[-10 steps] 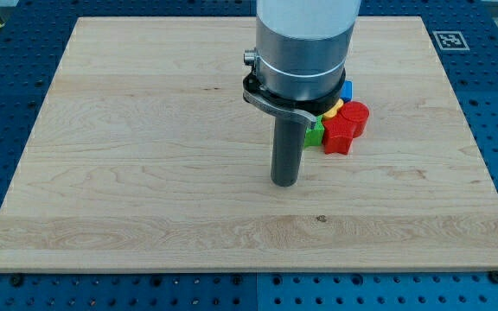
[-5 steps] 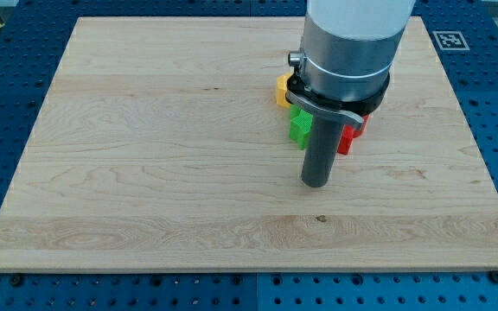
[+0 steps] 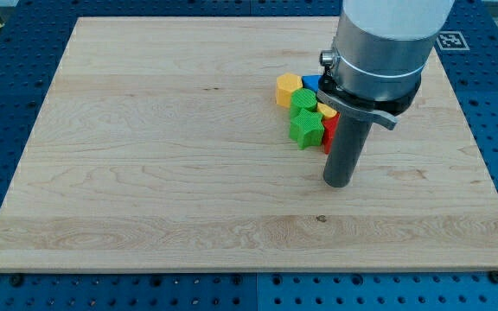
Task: Move the red blocks to the center right of the board
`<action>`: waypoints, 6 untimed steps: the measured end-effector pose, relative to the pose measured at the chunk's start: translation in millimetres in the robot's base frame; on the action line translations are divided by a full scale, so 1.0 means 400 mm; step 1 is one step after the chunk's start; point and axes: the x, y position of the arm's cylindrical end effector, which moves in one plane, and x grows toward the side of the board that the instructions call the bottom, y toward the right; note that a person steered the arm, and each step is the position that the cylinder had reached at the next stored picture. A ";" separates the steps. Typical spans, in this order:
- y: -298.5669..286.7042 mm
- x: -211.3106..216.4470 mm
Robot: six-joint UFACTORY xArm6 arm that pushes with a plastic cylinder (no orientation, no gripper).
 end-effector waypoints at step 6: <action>-0.021 -0.129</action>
